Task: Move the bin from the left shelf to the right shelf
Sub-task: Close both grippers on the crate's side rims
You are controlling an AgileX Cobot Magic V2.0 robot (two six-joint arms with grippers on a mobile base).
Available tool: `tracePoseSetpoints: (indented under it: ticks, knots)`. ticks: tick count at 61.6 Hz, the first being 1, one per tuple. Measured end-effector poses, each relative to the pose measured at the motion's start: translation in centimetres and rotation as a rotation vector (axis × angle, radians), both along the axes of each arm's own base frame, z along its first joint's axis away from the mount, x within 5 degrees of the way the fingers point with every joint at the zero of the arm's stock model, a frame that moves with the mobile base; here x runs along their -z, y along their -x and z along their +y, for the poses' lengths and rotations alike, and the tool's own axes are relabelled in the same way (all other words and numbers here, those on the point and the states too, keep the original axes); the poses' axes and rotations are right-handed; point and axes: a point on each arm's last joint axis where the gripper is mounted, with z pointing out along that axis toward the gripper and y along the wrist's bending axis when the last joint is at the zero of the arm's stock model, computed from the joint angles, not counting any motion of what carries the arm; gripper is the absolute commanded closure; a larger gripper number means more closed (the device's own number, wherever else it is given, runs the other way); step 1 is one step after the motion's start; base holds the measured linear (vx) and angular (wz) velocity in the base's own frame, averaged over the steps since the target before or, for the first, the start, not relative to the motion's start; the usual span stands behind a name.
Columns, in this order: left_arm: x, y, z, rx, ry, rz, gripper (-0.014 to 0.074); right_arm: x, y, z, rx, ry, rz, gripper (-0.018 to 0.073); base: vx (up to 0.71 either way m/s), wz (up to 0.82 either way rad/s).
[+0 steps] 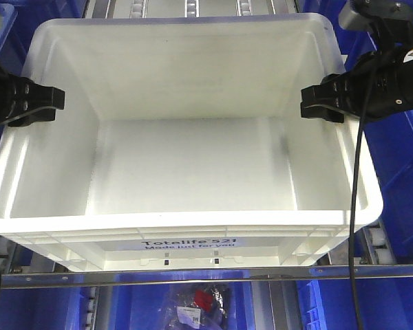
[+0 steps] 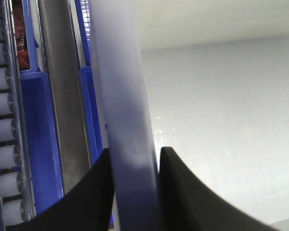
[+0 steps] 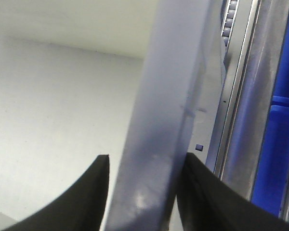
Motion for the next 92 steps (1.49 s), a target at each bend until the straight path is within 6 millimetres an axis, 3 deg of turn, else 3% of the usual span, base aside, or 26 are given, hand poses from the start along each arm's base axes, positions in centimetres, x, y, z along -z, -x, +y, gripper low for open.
tracePoseSetpoints:
  ticks: [92]
  knots:
    - [-0.9,0.41,0.05,-0.012,0.027,-0.061,0.0604,-0.25,0.26,0.02,-0.004,0.002,-0.008,0.0564,0.0,0.0]
